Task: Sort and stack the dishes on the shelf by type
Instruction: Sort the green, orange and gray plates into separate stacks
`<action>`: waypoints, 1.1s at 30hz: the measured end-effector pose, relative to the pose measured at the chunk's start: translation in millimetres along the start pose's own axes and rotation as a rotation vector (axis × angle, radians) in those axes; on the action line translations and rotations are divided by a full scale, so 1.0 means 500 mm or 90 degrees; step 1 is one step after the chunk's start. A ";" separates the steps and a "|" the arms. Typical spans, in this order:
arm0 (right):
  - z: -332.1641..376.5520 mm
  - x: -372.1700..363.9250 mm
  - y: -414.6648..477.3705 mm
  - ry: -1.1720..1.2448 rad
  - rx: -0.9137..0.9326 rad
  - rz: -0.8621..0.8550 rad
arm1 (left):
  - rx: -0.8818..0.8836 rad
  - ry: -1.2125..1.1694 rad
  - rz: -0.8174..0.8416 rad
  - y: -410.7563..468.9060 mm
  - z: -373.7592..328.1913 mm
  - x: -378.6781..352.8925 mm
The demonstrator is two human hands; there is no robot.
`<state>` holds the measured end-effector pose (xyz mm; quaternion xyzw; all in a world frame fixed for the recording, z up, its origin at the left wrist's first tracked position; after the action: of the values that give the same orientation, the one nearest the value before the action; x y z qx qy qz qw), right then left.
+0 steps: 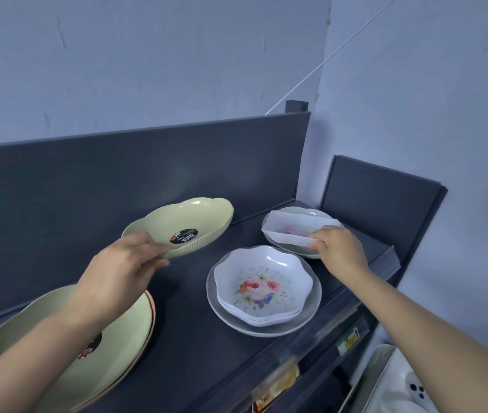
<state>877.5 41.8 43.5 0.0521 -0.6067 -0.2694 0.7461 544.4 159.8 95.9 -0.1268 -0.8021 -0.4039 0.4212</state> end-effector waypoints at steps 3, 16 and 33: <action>0.019 0.033 0.004 0.006 0.054 -0.077 | 0.013 0.034 -0.027 -0.006 0.001 0.018; 0.307 0.109 0.001 0.183 0.331 -0.270 | 0.060 0.054 -0.206 -0.147 0.053 0.287; 0.873 0.001 -0.258 0.344 0.561 -0.210 | 0.222 0.154 -0.311 -0.560 0.253 0.663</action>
<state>426.4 41.0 104.5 0.5220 -0.4327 -0.0801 0.7307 116.3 30.4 161.9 0.1926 -0.8098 -0.3619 0.4197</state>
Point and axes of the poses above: each hand's wrist, its own y-axis towards the middle knuckle, its own x-axis out of the back of the hand, z = x × y, the point moved 6 cm from there along y, towards the middle knuckle, and after that the axes turned 13 degrees about x, right-handed, at the moved point
